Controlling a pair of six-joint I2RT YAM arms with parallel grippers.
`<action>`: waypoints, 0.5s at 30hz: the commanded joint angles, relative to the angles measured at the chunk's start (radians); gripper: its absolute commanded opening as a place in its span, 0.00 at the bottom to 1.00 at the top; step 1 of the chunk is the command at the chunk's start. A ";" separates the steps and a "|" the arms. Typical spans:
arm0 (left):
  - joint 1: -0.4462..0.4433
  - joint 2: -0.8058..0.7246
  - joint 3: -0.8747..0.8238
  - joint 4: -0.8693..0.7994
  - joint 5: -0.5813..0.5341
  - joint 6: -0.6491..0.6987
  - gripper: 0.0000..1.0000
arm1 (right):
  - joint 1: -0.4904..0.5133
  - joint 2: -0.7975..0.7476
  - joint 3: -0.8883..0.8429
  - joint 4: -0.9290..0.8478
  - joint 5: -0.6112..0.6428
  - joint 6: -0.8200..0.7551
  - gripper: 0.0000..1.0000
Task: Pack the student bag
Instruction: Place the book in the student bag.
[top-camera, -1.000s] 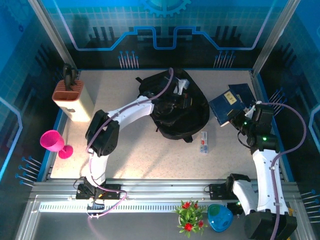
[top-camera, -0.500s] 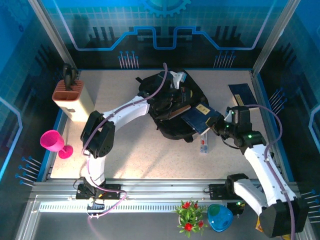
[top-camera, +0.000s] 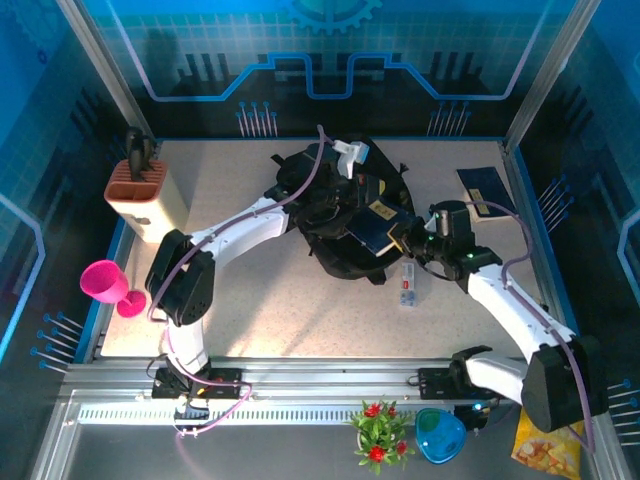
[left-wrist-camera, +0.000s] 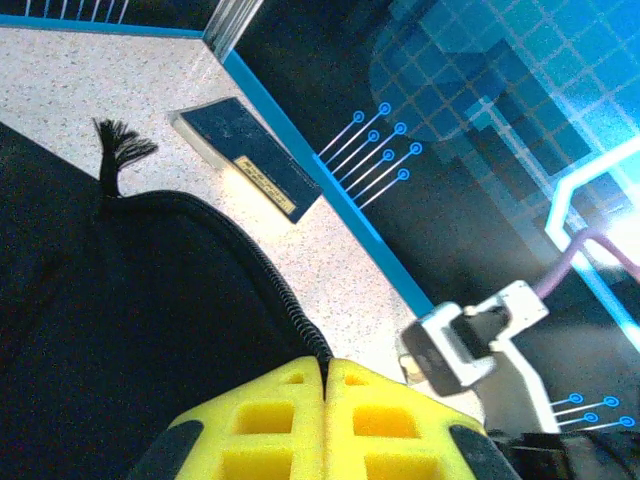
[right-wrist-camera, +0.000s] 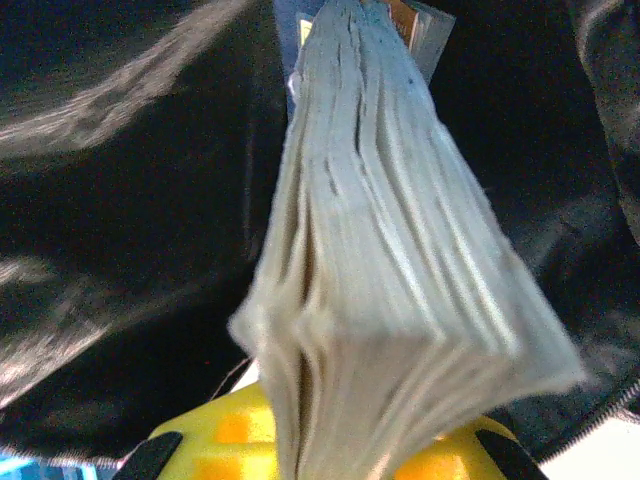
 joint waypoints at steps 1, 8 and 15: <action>-0.005 -0.070 -0.005 0.100 0.062 -0.013 0.00 | 0.032 0.039 -0.010 0.181 0.041 0.037 0.07; -0.004 -0.074 -0.009 0.098 0.055 -0.027 0.00 | 0.096 0.232 0.023 0.368 0.110 0.063 0.06; -0.004 -0.105 -0.019 0.077 0.024 -0.007 0.00 | 0.130 0.253 0.068 0.174 0.222 0.079 0.07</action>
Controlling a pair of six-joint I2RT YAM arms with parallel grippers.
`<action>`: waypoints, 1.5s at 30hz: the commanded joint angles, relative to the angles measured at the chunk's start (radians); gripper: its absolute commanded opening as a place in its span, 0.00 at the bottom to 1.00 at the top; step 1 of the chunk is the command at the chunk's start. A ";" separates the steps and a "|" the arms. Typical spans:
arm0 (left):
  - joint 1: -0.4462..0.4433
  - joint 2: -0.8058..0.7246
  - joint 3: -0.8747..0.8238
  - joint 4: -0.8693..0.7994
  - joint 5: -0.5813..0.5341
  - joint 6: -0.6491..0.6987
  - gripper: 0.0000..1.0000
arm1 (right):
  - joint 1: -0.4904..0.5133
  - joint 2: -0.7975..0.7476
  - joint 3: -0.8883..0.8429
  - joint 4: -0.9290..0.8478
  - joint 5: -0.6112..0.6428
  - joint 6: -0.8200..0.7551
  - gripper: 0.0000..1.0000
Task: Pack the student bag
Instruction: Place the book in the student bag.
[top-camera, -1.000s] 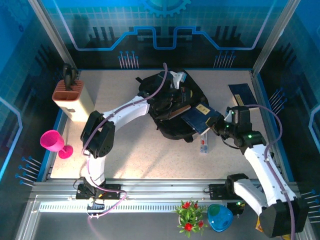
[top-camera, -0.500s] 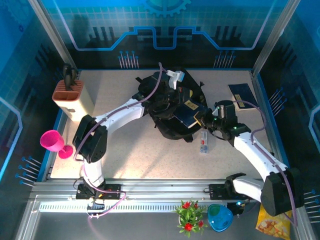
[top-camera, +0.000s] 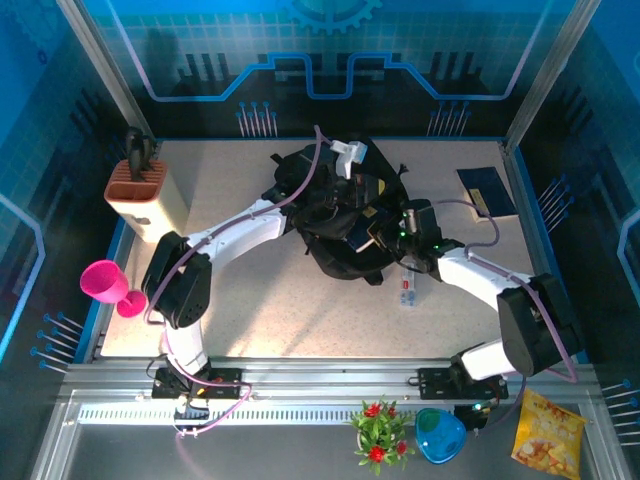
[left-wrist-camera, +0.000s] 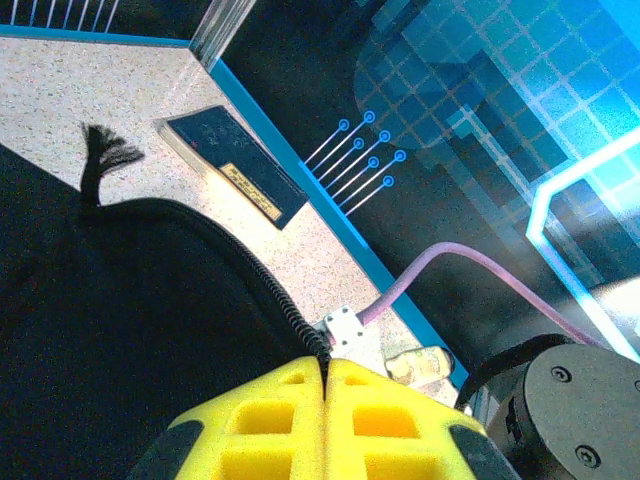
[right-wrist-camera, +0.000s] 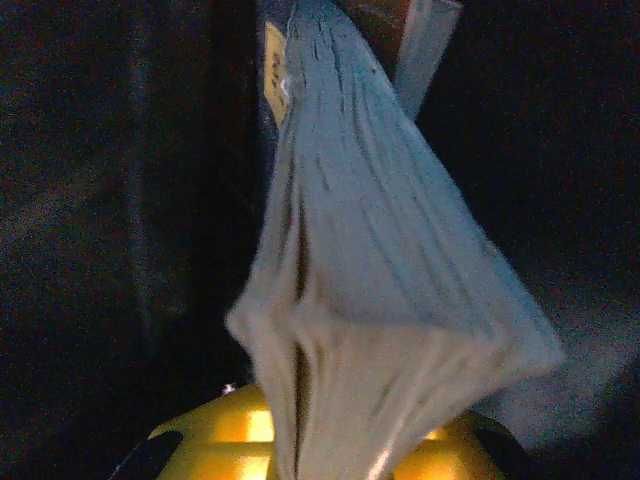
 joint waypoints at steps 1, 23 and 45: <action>-0.005 -0.084 0.004 0.055 0.016 0.016 0.00 | 0.014 -0.043 0.044 -0.117 0.095 0.014 0.08; 0.015 -0.069 -0.012 0.111 0.004 -0.095 0.01 | 0.040 0.176 0.072 0.086 0.215 0.138 0.11; 0.095 -0.019 -0.085 0.084 -0.017 -0.183 0.04 | 0.085 -0.184 0.007 -0.274 0.174 -0.042 0.76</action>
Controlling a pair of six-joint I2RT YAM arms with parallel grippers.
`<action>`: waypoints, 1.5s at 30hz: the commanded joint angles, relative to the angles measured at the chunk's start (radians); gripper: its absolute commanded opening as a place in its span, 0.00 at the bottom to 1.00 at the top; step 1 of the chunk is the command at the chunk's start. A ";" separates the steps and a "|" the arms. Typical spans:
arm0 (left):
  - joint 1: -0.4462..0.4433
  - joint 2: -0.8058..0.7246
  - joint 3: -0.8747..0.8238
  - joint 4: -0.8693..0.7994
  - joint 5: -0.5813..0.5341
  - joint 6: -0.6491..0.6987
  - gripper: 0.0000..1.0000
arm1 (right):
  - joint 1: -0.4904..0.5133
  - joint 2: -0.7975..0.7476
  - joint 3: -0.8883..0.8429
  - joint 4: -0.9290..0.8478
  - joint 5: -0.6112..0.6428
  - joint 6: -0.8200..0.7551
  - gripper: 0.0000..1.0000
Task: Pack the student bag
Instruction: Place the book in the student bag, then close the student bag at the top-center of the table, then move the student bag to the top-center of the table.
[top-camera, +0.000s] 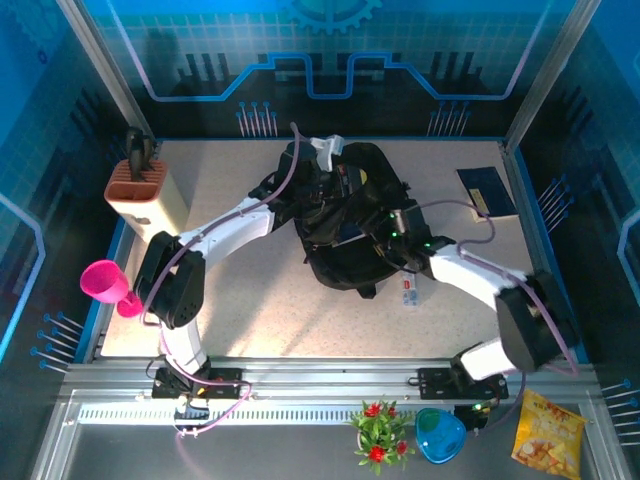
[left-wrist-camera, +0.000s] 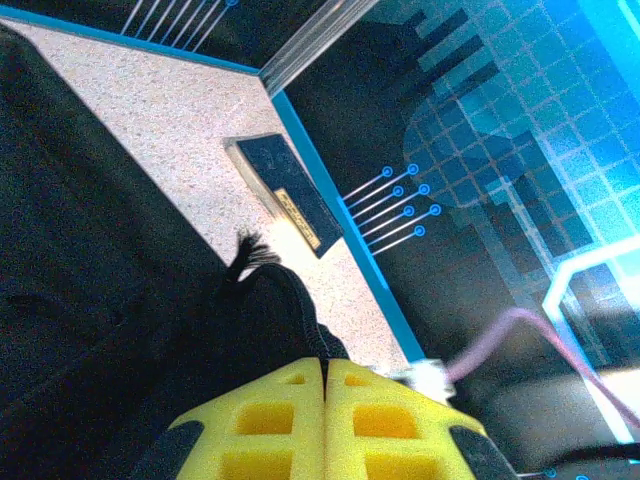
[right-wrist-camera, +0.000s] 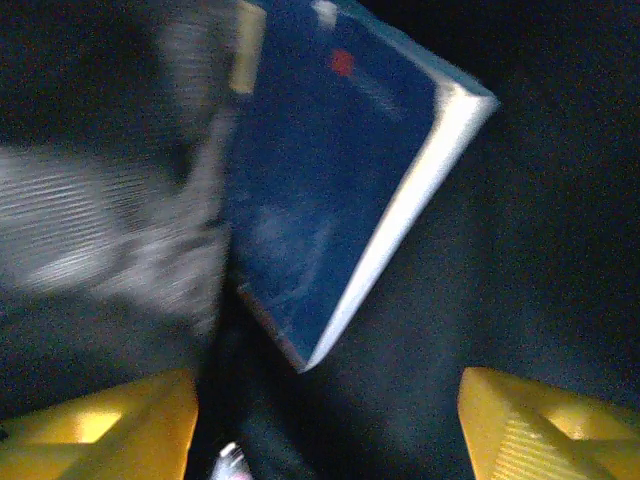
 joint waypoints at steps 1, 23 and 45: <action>0.009 0.009 -0.024 0.050 0.026 -0.040 0.06 | 0.010 -0.165 -0.045 -0.184 0.075 -0.096 0.77; 0.008 0.117 -0.088 -0.283 -0.163 0.002 0.78 | -0.256 -0.160 0.266 -0.528 0.090 -0.588 0.87; 0.164 0.037 -0.182 -0.444 -0.449 0.089 0.85 | -0.587 0.619 0.860 -0.567 0.110 -0.749 0.94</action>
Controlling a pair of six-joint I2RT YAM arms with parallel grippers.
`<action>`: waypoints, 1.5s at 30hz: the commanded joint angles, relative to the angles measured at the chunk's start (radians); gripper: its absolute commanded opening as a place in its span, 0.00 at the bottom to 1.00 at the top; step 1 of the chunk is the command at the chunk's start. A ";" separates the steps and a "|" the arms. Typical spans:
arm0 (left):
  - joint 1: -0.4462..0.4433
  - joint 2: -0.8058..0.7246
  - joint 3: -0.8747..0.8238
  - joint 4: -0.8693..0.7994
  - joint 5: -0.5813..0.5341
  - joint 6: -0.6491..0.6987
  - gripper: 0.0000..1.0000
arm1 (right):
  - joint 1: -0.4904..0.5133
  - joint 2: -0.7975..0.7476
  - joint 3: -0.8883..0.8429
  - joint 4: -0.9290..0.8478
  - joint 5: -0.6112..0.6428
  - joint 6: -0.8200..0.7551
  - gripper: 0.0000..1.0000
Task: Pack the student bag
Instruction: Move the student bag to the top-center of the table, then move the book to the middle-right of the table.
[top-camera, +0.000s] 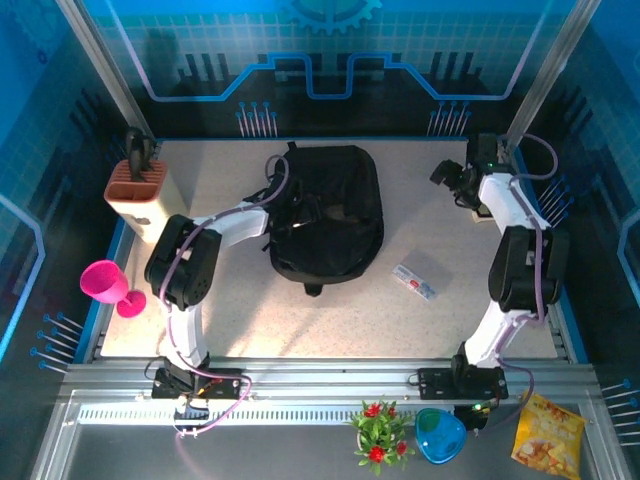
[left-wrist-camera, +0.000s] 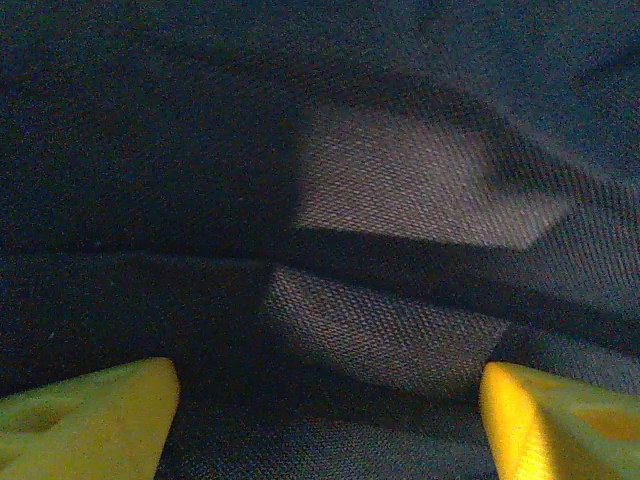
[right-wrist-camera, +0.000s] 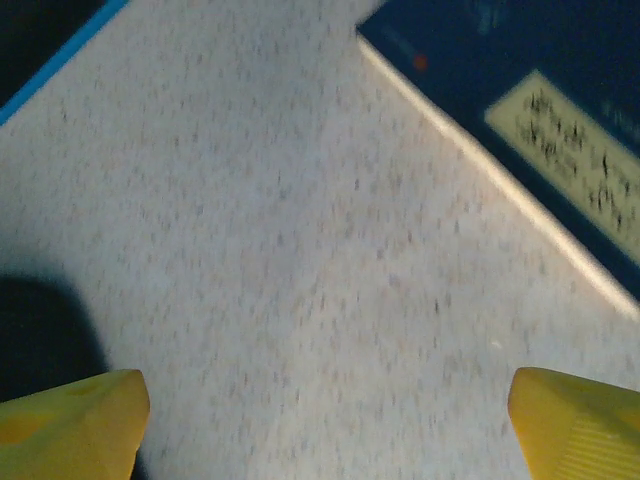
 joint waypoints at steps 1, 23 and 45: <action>0.010 -0.085 -0.023 -0.102 -0.027 0.047 0.86 | -0.029 0.111 0.127 -0.063 0.038 -0.048 0.95; 0.010 -0.376 -0.068 -0.207 0.080 0.097 0.99 | -0.089 0.519 0.501 -0.175 -0.121 0.016 0.91; 0.009 -0.374 -0.079 -0.134 0.190 0.044 0.99 | 0.013 -0.012 -0.349 0.059 -0.225 0.135 0.85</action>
